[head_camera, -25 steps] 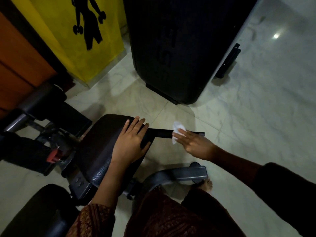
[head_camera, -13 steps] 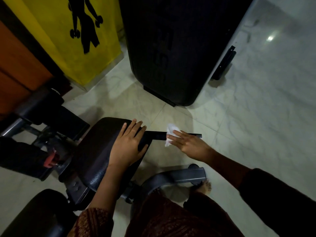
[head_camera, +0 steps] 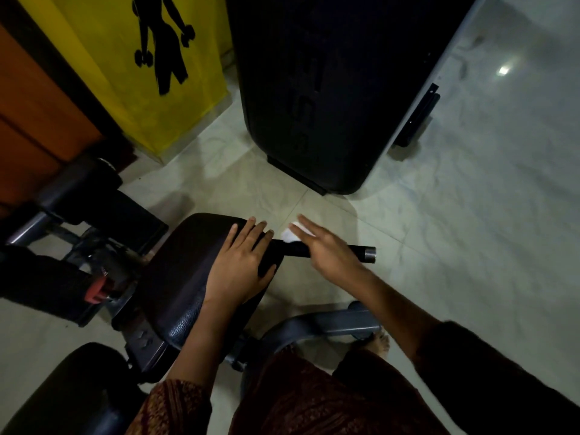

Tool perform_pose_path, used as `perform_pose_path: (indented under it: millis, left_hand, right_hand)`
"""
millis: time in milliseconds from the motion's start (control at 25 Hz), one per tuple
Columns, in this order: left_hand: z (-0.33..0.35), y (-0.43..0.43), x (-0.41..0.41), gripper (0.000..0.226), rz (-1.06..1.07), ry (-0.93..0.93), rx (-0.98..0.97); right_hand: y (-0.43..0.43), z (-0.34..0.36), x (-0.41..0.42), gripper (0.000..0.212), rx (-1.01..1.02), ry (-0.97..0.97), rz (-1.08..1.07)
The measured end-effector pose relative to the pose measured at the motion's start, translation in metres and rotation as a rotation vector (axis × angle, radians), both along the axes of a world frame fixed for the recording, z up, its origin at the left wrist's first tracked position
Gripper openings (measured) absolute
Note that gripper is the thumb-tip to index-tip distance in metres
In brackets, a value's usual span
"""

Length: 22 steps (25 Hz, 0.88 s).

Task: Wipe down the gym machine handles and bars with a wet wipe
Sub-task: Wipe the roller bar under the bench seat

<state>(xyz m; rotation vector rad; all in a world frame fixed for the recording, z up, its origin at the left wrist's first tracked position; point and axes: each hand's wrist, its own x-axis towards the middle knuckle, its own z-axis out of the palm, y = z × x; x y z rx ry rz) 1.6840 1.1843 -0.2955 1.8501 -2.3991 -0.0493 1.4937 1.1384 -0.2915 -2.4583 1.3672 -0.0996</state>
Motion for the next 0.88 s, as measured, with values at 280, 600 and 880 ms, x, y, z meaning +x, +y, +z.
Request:
perform_pose_path:
  millis: [280,600,880]
  left_hand:
    - [0.000,0.000,0.001,0.054,-0.003,-0.002,-0.020]
    - [-0.003,0.000,0.001,0.051,-0.014,-0.013,-0.021]
    - [-0.001,0.000,0.001,0.054,-0.002,0.018,-0.009]
  right_hand:
    - [-0.009,-0.005,-0.015,0.044,0.106,0.332,-0.037]
    - [-0.023,-0.007,0.039,0.041,0.361,0.065,0.004]
    - [-0.010,-0.014,-0.048,0.061,0.268,0.097,-0.018]
